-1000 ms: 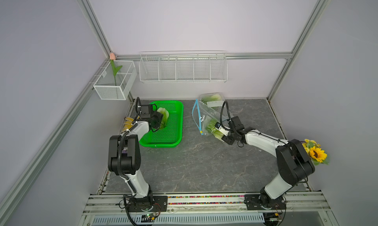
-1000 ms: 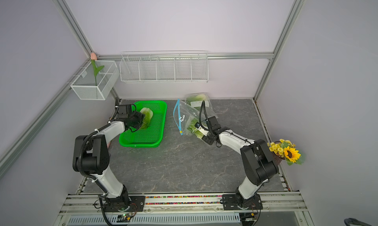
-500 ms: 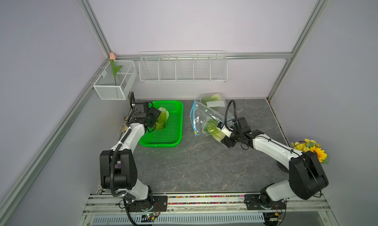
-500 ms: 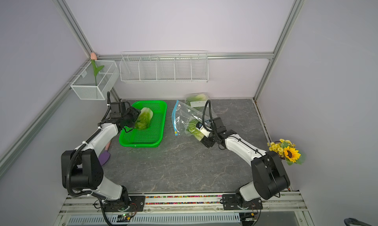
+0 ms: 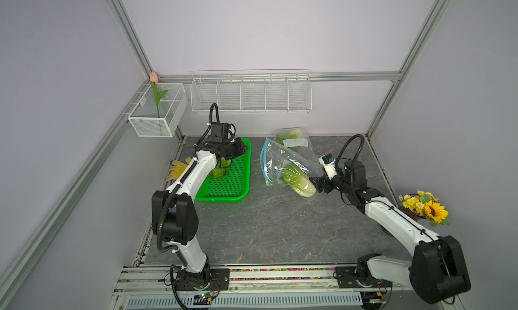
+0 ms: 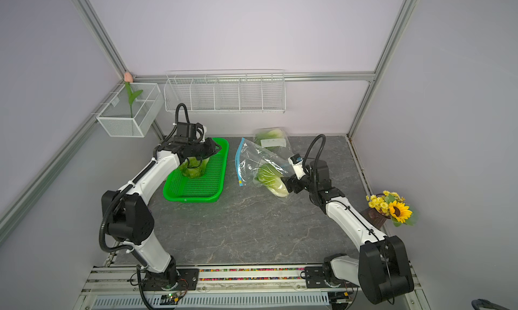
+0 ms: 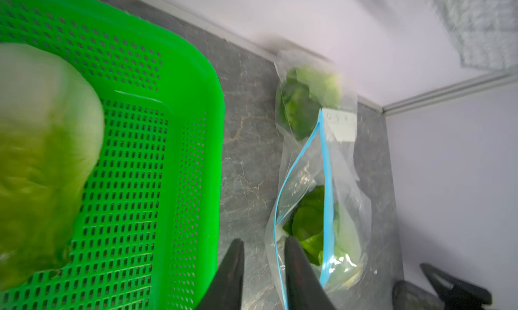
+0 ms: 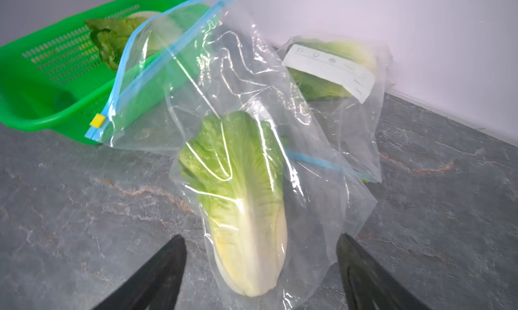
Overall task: Open the zip-top bag and take out the chinese cabbages
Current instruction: Pick up the Chinese cabbage from the zipper food storage bag.
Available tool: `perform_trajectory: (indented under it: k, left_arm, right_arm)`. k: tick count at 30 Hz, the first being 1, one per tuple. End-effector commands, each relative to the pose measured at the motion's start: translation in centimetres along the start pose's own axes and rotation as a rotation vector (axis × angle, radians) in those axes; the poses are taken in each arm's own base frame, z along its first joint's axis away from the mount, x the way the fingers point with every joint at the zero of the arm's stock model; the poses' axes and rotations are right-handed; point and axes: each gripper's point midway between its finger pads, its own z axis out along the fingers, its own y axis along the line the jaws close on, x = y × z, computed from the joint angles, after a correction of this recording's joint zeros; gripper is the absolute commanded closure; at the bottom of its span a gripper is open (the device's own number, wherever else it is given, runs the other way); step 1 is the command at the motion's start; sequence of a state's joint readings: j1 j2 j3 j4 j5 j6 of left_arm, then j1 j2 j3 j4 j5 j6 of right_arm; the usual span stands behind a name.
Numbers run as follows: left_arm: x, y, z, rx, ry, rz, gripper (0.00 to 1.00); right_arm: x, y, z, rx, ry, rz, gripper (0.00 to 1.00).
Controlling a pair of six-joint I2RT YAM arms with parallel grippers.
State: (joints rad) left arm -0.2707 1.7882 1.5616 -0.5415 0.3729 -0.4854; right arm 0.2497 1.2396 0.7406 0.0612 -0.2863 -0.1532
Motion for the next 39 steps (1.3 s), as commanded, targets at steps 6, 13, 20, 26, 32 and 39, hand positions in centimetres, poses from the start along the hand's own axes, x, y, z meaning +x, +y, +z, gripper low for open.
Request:
perform_trajectory:
  k: [6,13,20,26,32,39]
  left_arm:
    - [2.8,-2.3,3.7,0.108,0.171,0.059,0.8]
    - [4.1,-3.7,5.5,0.136,0.229,0.088,0.8]
    - [6.0,-5.5,6.6,0.227,0.304,0.094,0.8]
    - [8.5,-6.9,7.2,0.265,0.375,0.146,0.8]
    - [9.9,-7.8,7.4,0.284,0.424,0.186,0.8]
    - [11.1,-8.2,8.8,0.277,0.449,0.194,0.8]
  right_arm:
    - [-0.3,0.4,-0.8,-0.037,-0.058,0.083,0.13]
    - [0.2,0.7,-1.1,-0.054,-0.054,0.086,0.13]
    - [0.1,0.6,-1.4,-0.05,-0.064,0.1,0.13]
    - [0.6,-2.9,-1.9,0.071,-0.074,0.295,0.15]
    - [3.2,-5.8,-1.7,0.162,-0.022,0.532,0.18]
    - [5.6,-6.4,-0.6,0.173,0.045,0.732,0.22]
